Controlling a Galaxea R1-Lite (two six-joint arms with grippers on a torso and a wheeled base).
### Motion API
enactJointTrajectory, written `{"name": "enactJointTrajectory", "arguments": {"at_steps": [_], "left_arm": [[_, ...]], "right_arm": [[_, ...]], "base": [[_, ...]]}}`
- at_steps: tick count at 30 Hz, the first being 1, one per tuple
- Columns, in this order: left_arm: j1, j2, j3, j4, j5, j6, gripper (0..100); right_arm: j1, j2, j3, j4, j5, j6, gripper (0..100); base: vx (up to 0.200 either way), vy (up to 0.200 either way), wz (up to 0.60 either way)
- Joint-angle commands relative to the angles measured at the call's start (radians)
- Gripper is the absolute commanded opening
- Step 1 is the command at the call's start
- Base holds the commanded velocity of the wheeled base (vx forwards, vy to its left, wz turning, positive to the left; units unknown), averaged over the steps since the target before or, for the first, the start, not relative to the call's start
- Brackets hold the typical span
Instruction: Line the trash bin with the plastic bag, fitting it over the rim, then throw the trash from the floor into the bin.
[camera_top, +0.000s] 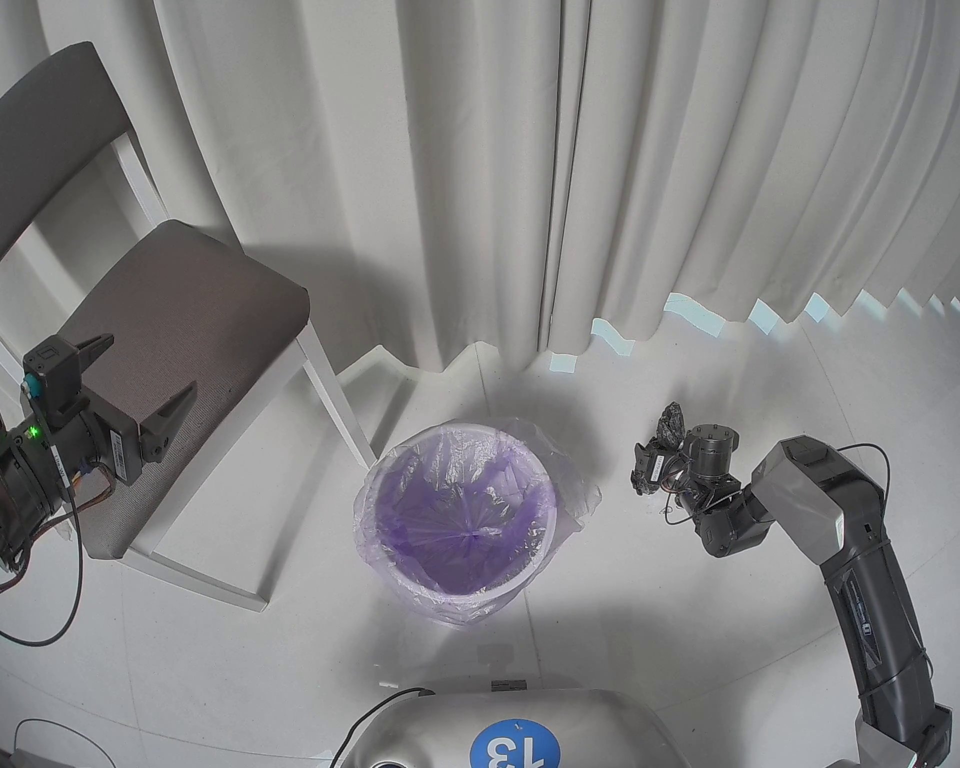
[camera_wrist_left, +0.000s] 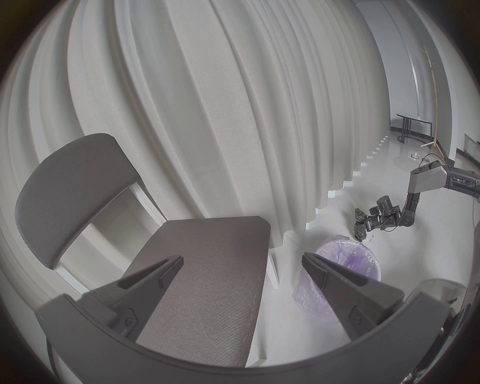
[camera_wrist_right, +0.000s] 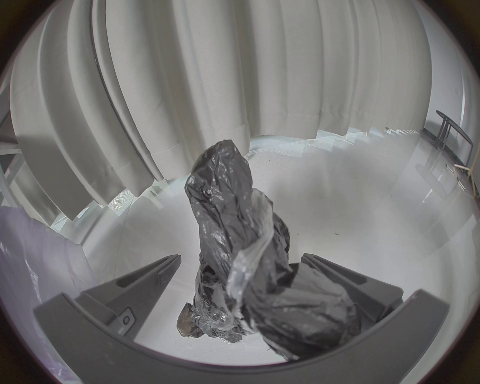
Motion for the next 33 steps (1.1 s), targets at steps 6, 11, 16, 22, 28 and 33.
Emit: {"name": "enactJointTrajectory", "arguments": {"at_steps": [6,11,16,22,28,33], "left_arm": [[0.0,-0.001,0.025,-0.004,0.0,0.0,100],[0.0,0.0,0.029,-0.005,-0.014,0.002,100],[0.0,0.0,0.029,-0.005,-0.014,0.003,100],[0.0,0.0,0.029,-0.005,-0.014,0.003,100],[0.0,0.0,0.029,-0.005,-0.014,0.002,100],[0.0,0.003,0.029,-0.005,-0.014,0.002,100]], "right_arm": [[0.001,0.084,-0.097,-0.049,-0.031,0.001,100],[0.001,0.089,-0.103,-0.057,-0.031,0.001,100],[0.001,0.089,-0.103,-0.057,-0.031,0.001,100],[0.001,0.09,-0.101,-0.057,-0.031,0.001,100],[0.001,0.093,-0.101,-0.057,-0.029,0.0,0],[0.0,0.093,-0.101,-0.056,-0.029,0.0,0]], "base": [[0.0,0.0,0.0],[0.0,0.0,0.0],[0.0,0.0,0.0],[0.0,0.0,0.0],[0.0,0.0,0.0],[0.0,0.0,0.0]]}}
